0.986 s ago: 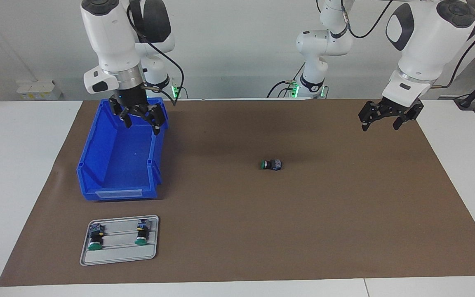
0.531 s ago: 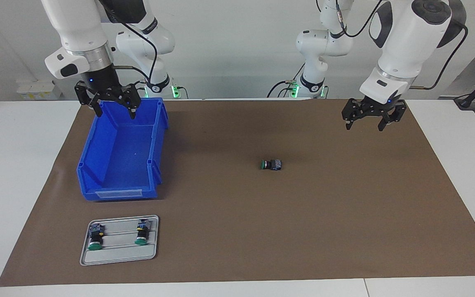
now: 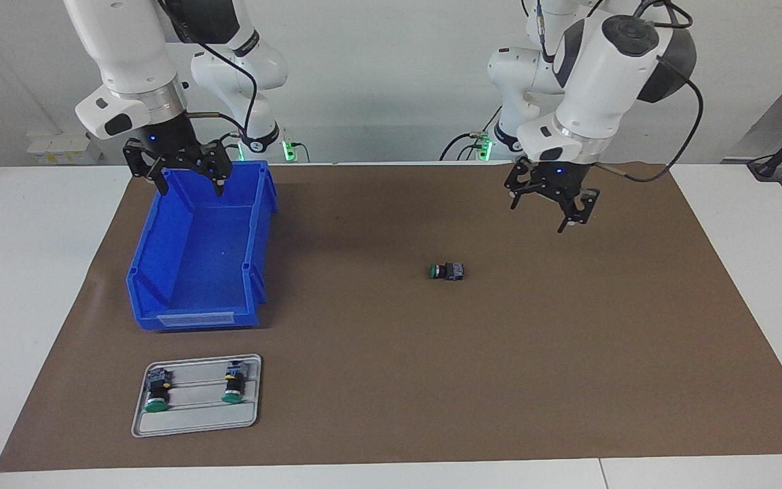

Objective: Place and press button with both arms
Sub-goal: 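Move the left gripper over the button on the table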

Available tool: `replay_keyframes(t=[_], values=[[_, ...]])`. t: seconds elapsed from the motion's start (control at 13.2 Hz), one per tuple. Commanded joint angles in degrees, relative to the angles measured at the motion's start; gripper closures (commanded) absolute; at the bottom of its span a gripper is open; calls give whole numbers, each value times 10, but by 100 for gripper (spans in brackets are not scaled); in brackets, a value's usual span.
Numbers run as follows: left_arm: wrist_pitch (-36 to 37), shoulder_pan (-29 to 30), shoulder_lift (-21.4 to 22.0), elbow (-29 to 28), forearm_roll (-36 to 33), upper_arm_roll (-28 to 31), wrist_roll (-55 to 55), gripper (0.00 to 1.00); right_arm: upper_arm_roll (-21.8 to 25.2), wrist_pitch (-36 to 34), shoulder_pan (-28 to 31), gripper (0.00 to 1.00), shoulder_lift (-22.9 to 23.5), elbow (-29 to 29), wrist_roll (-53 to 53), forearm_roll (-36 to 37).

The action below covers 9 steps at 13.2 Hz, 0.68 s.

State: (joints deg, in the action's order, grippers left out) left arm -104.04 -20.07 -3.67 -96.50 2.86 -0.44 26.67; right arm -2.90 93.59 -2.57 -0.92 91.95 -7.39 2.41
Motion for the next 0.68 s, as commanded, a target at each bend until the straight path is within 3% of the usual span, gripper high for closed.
replay_keyframes(t=[0.0, 0.23, 0.61], values=[[-43, -52, -3, -57, 7, 10, 108, 2, -5, -9, 10, 0, -13, 17, 16, -7], [-50, -79, -4, -89, 7, 10, 223, 2, -5, -5, 11, 0, -14, 20, 12, -13], [-166, -111, -4, -151, 0, 11, 329, 1, -5, -6, 11, 0, -14, 20, 12, -14]])
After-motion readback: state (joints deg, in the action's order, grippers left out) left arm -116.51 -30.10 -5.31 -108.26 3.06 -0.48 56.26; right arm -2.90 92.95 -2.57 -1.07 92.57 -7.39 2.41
